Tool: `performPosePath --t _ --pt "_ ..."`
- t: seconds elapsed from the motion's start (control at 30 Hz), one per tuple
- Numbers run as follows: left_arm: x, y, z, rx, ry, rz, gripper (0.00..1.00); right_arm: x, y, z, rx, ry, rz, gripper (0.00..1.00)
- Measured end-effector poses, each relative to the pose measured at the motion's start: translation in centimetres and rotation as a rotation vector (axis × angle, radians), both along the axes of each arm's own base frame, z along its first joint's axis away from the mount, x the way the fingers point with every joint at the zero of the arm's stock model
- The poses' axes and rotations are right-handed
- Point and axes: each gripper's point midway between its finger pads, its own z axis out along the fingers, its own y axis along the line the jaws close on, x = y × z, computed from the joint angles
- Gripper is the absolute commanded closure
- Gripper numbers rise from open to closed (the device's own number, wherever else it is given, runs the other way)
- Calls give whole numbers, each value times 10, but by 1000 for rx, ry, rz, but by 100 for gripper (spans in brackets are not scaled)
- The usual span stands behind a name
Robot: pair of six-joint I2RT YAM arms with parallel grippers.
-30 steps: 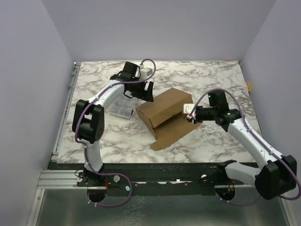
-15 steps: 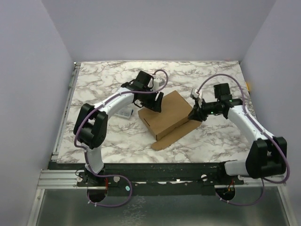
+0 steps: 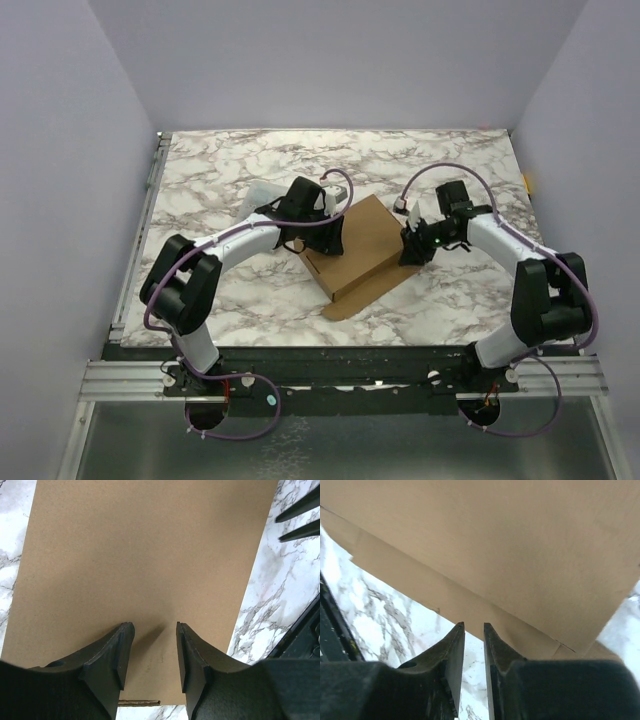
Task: Fold the paper box
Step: Close the paper box at the center of the board.
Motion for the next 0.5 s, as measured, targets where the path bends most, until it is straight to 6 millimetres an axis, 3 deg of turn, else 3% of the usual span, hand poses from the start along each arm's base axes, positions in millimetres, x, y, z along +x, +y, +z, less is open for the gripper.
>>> performPosePath --t 0.13,0.23,0.37,0.47,0.5 --pt "2 -2 4 -10 2 15 47 16 -4 44 67 -77 -57 47" --pt "8 -4 12 -9 -3 34 43 33 -33 64 97 -110 -193 41" --pt "20 -5 26 -11 -39 60 31 45 -76 54 110 -37 -380 42" --pt "29 2 45 -20 -120 100 6 46 -93 33 145 80 -481 41" --pt "31 7 52 -28 -165 115 2 45 -96 26 159 121 -507 42"
